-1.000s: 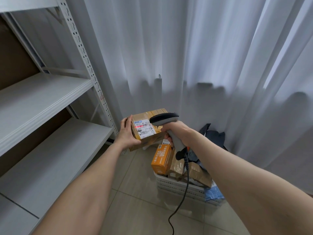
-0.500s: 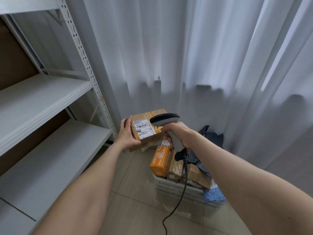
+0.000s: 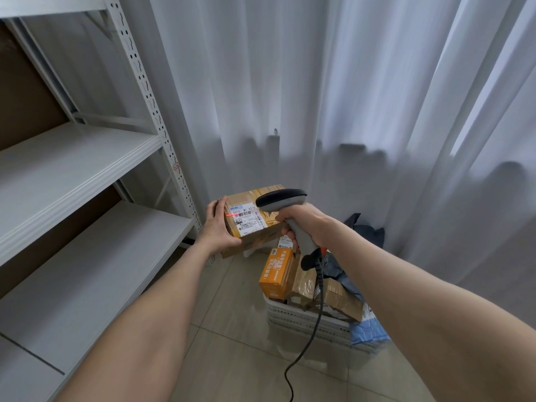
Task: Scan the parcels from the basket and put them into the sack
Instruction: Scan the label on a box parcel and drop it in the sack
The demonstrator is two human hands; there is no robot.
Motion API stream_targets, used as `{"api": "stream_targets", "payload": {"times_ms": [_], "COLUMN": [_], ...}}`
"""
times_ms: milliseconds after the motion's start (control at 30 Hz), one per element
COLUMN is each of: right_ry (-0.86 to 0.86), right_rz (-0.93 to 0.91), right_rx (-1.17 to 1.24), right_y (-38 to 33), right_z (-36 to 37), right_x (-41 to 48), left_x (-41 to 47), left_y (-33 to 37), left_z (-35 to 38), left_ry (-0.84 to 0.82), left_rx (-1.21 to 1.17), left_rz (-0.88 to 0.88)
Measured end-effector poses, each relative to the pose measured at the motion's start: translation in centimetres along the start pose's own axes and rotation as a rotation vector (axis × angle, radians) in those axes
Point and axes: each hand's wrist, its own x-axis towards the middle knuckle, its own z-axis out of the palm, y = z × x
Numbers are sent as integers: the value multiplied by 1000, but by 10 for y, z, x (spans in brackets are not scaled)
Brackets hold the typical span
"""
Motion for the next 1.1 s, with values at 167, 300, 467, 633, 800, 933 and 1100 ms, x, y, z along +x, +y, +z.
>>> {"api": "stream_targets", "payload": {"times_ms": [167,300,467,633,800,933,1100], "right_ry": [12,-8,-18,8,-75,-155,-245], "right_rz": [-4,-21,-29,-15,44,87,122], "right_rx": [-37,-13,73,181,175,150,103], "right_y": [-1,2,11,39,79,110,138], "right_z": [10,16,28,50,91,138,207], "right_x": [-4,-8,-13,-21,-41,-61,-84], "left_x": [-5,-14,-41,-98,-189,-261,-344], "left_y": [-4,-5,-11,-28,-44,-60,-93], "left_z": [-5,-10,-18,-27,-30,-32,-41], "left_ry": [-3,1,34,151,253,343,521], "left_rx": [-5,1,-127,-347,-548,-665,-784], "left_rz": [7,3,-155,-465,-751,-967,-1175]}}
